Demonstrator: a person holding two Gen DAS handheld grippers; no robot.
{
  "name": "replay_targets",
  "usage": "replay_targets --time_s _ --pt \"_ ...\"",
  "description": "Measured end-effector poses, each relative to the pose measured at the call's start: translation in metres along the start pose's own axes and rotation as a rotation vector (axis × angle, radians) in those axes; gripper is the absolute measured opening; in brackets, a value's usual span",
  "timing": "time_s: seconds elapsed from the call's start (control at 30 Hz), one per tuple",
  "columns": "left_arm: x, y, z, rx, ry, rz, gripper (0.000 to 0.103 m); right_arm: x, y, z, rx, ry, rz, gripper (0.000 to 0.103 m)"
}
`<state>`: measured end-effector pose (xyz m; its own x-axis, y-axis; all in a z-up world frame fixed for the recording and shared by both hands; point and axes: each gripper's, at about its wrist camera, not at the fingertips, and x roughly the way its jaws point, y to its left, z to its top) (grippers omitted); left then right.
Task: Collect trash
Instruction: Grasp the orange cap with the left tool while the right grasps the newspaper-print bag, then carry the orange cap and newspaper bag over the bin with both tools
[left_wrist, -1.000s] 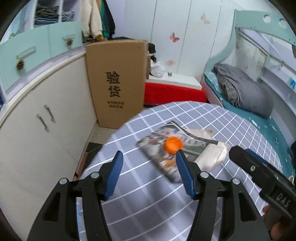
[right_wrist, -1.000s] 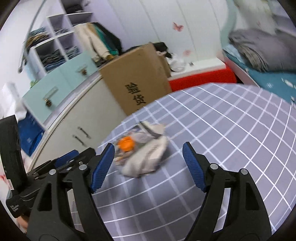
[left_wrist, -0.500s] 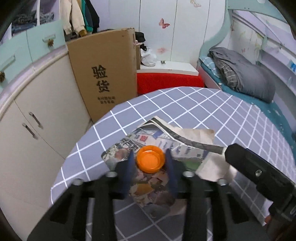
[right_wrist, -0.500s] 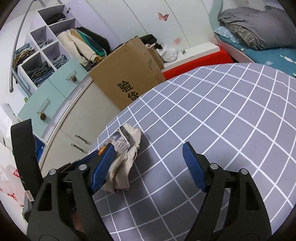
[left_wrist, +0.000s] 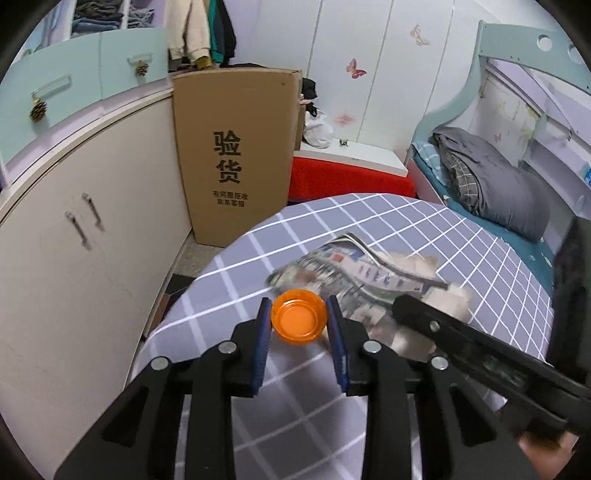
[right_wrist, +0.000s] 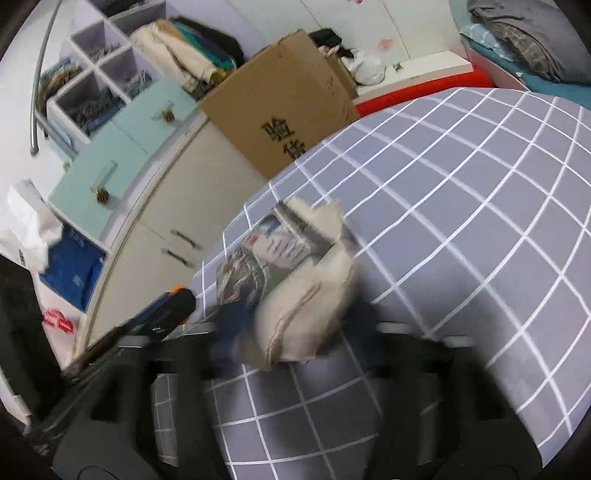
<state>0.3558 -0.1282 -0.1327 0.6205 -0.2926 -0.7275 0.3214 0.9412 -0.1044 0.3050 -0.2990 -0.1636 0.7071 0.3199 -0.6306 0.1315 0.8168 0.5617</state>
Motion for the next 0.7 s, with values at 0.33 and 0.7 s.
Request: replay_targets --time_s 0.33,0.7 --pt "-0.089 0.062 -0.026 -0.096 -0.127 0.052 0.029 -0.053 0.096 -0.025 -0.282 -0.161 0.022 0.012" --pt "-0.160 0.167 -0.096 -0.256 -0.191 0.276 0.029 -0.032 0.222 -0.102 -0.491 -0.079 0.175 0.012"
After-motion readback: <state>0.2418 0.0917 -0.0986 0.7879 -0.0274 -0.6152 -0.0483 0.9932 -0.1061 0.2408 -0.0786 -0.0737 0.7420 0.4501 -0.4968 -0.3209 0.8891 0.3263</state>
